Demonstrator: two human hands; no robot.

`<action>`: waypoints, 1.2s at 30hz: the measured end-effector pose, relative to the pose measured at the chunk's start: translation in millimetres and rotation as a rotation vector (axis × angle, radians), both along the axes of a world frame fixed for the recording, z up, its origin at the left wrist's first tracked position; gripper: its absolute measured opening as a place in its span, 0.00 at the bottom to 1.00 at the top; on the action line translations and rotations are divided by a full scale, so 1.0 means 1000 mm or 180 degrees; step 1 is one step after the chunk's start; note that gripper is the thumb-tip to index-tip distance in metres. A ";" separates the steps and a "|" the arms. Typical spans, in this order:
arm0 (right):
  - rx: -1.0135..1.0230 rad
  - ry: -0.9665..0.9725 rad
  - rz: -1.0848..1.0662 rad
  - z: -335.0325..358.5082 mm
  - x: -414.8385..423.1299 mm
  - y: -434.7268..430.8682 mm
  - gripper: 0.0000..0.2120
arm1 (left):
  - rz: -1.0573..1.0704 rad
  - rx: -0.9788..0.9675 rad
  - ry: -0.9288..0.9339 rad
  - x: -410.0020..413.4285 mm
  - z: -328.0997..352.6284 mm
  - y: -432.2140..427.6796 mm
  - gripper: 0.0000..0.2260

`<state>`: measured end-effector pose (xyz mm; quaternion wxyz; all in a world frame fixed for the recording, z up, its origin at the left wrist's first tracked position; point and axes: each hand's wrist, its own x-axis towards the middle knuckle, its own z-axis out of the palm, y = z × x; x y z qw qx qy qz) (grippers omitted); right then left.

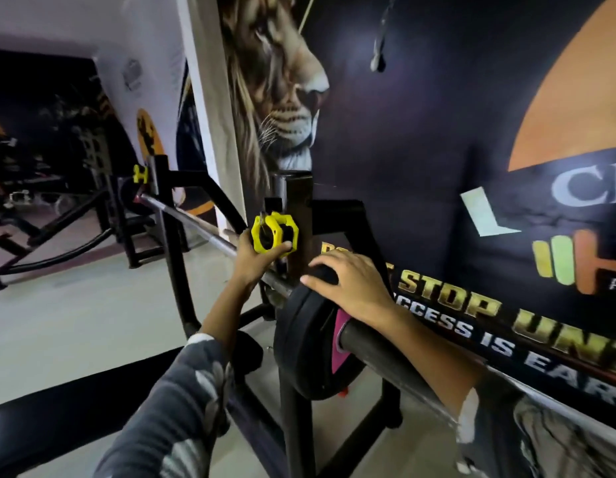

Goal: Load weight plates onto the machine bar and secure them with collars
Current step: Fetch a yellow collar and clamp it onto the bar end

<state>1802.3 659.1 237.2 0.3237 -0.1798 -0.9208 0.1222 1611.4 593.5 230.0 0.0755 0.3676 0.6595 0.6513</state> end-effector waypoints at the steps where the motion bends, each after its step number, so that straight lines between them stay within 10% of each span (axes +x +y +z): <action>1: -0.0041 0.0046 -0.0009 -0.001 0.000 0.000 0.17 | -0.0069 0.0015 -0.0147 -0.002 0.002 0.005 0.25; 4: -0.0084 0.0125 0.0001 -0.002 -0.001 0.000 0.16 | -0.0080 0.0129 -0.0430 -0.010 0.002 0.013 0.35; 14: -0.0057 0.0177 -0.0018 -0.002 -0.002 -0.002 0.14 | -0.0013 0.0860 -0.0583 -0.028 0.028 -0.034 0.25; 25: -0.0115 -0.0268 0.0685 0.004 0.016 0.020 0.19 | 0.0305 0.0277 -0.0474 0.060 0.004 -0.096 0.38; 36: -0.2415 0.0610 0.2009 -0.021 0.083 0.057 0.14 | 0.1569 0.0264 0.0105 0.229 -0.026 -0.085 0.35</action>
